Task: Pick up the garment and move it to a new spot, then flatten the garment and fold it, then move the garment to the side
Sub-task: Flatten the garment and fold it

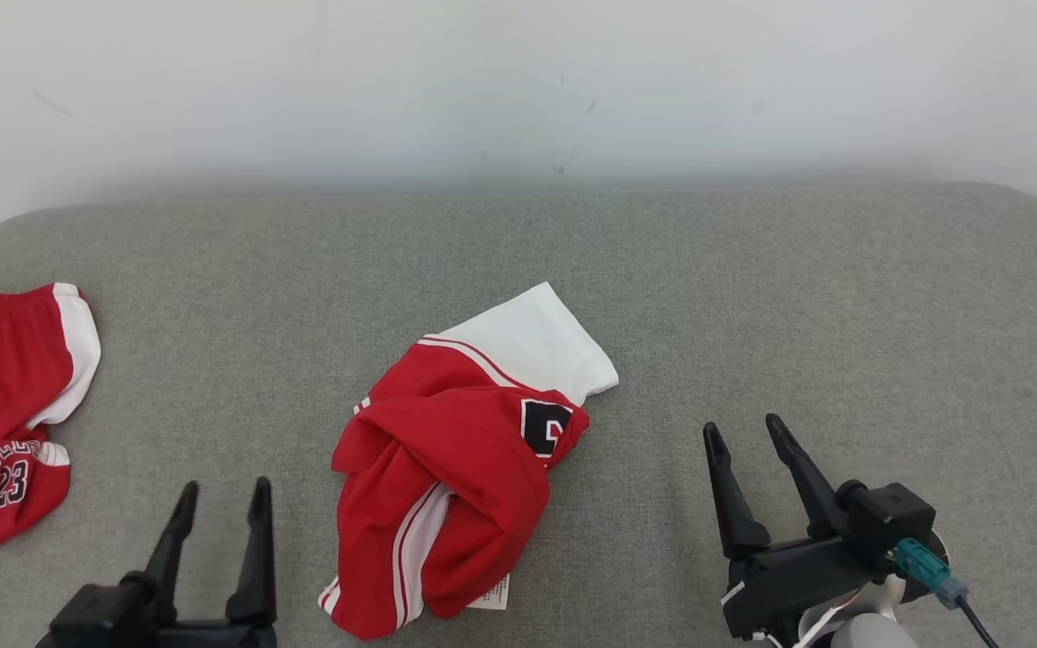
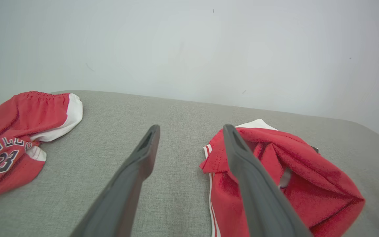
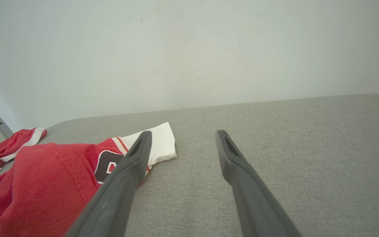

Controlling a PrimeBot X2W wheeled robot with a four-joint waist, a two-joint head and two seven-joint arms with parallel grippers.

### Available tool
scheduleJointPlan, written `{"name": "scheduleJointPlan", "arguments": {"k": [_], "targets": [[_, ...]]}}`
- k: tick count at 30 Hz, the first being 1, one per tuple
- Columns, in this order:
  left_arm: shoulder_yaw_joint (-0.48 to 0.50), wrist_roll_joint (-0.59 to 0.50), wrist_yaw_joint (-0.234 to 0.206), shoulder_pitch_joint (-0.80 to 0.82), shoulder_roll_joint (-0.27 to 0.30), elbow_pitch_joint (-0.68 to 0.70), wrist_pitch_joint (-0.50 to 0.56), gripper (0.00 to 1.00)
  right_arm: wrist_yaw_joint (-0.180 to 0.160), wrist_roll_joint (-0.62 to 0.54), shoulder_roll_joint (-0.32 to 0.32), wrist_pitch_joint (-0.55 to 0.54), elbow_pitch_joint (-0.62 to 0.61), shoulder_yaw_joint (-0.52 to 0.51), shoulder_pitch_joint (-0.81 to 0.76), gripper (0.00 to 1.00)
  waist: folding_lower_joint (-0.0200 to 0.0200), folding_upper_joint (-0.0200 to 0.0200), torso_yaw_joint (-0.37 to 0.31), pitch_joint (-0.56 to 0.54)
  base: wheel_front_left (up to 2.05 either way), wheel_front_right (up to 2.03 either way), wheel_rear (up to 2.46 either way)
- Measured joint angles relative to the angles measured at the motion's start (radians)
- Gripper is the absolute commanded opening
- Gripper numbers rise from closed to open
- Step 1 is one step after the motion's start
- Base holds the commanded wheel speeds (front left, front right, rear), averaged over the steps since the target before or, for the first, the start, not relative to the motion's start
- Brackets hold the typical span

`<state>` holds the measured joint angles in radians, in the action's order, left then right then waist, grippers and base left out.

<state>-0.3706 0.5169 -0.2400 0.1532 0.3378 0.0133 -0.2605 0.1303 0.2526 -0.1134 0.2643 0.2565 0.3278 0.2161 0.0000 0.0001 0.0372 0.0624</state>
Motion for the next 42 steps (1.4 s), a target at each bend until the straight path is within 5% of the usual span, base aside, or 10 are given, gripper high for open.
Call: {"name": "scheduleJointPlan", "arguments": {"k": [12,21,42], "targets": [[0.19,-0.105,0.047,-0.11,-0.1,0.024,0.0,1.0,0.0,0.03,-0.002,0.0,0.028,0.051,0.007,1.0,0.0,0.0,0.024,0.003,0.0,0.0,0.0],[0.23,-0.157,0.109,-0.11,-0.165,0.005,0.0,1.0,0.0,0.103,-0.021,-0.014,0.08,0.193,0.077,1.0,0.0001,0.0,0.049,0.014,0.0,0.0,0.0],[0.276,-0.221,0.227,-0.085,-0.251,-0.076,0.0,1.0,0.0,0.373,-0.052,-0.044,0.42,0.524,0.334,1.0,0.0001,0.0,0.168,0.026,0.0,0.0,0.0]]}}
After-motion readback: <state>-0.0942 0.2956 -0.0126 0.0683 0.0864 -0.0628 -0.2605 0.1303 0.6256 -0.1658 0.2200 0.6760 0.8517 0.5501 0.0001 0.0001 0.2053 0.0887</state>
